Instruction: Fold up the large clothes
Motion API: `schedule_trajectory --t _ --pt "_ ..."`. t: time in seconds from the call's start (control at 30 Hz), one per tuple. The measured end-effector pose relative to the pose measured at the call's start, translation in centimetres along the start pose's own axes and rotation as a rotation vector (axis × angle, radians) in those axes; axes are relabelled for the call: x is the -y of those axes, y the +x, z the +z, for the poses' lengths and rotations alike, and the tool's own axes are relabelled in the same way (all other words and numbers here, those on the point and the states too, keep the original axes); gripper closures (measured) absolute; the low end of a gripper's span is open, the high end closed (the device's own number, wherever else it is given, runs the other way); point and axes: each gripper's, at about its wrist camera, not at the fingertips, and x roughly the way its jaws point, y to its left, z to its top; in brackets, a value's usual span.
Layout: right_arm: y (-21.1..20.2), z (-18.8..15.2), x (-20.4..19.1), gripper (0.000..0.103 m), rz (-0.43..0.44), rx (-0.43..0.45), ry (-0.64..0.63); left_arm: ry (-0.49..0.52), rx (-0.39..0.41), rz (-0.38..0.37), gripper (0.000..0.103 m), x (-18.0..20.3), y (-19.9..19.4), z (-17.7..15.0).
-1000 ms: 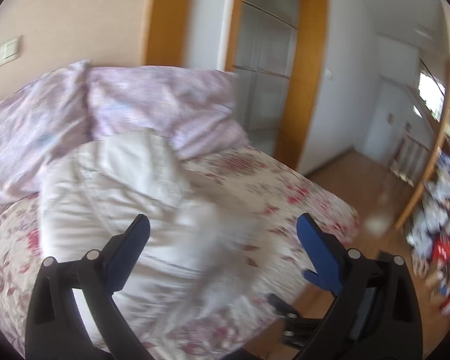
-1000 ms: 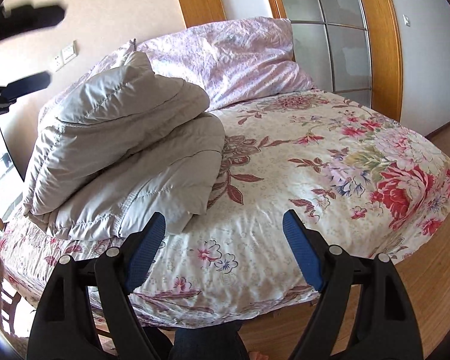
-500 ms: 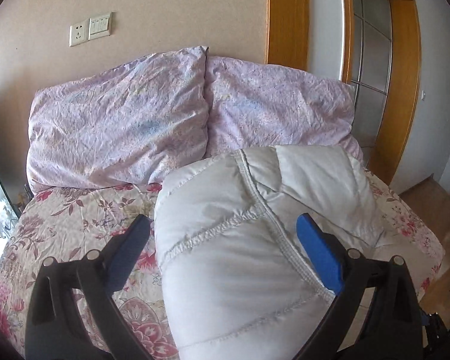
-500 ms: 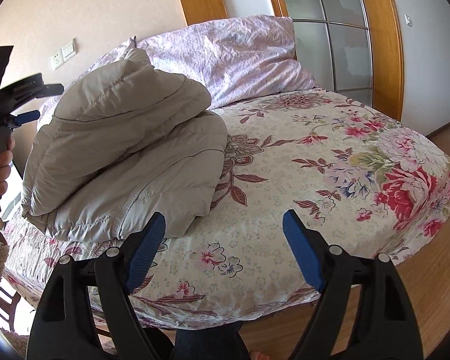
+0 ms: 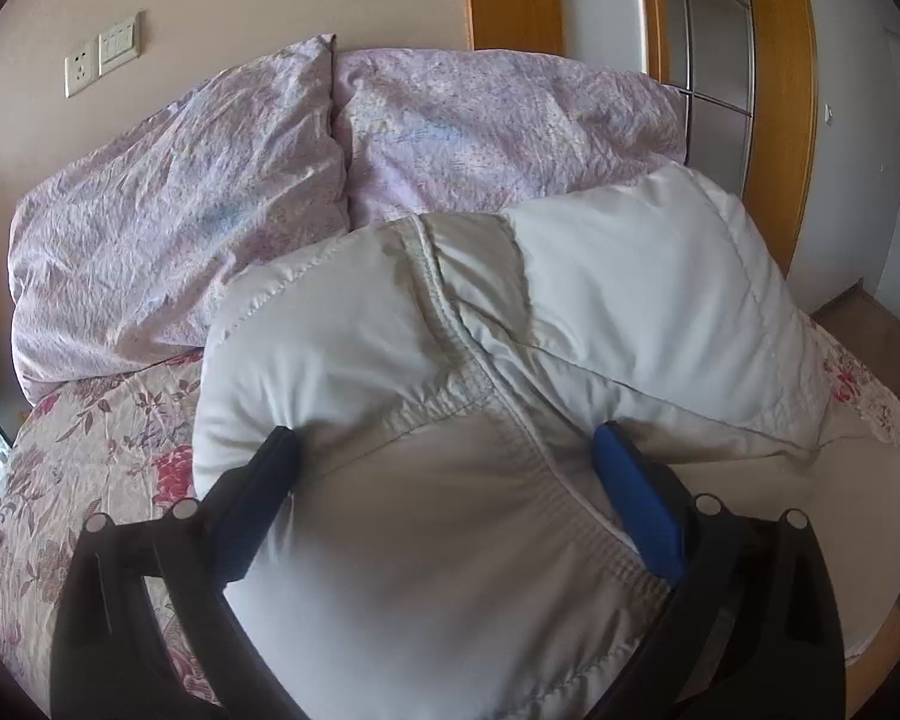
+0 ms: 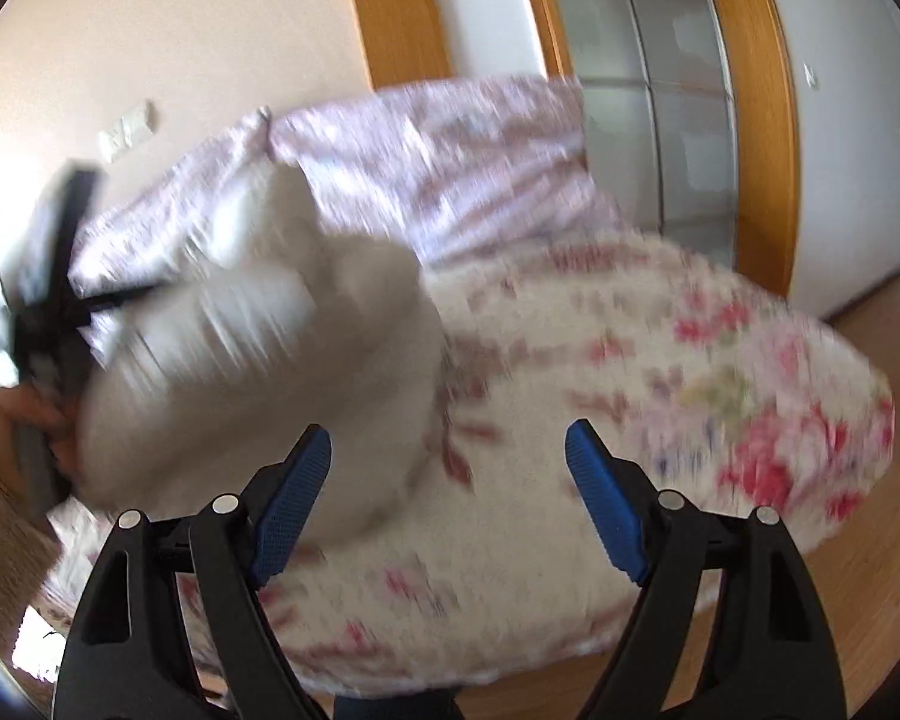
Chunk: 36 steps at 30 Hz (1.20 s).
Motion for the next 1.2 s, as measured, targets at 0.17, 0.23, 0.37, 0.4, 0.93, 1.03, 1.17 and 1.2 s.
schedule_trajectory --t 0.17,0.23,0.37,0.4,0.93,1.03,1.17,1.2 --pt "0.9 5.8 -5.6 0.021 0.04 0.045 -0.129 0.02 0.015 0.005 0.006 2.0 1.2 -0.6" --pt "2.3 7.8 -7.7 0.022 0.072 0.018 -0.141 0.013 0.01 0.0 0.006 1.6 1.0 -0.3" --pt "5.3 11.8 -9.5 0.029 0.201 -0.01 -0.092 -0.051 0.012 -0.063 0.005 -1.1 -0.8 0.0" --pt "5.9 12.4 -9.9 0.031 0.21 -0.014 -0.09 -0.074 0.011 -0.07 0.005 -2.1 -1.4 0.1" --pt "17.8 11.0 -11.4 0.057 0.089 -0.232 -0.145 -0.054 0.006 0.067 0.004 -7.0 0.4 1.2" --pt "18.6 10.0 -10.6 0.058 0.084 -0.226 -0.151 -0.061 0.004 0.056 0.002 -6.5 1.0 1.2" --pt "19.6 9.2 -10.5 0.057 0.063 -0.214 -0.179 -0.089 -0.024 0.02 0.002 -6.5 2.1 1.1" --pt "19.9 8.9 -10.5 0.057 0.056 -0.208 -0.189 -0.094 -0.031 0.012 0.002 -6.5 2.3 1.0"
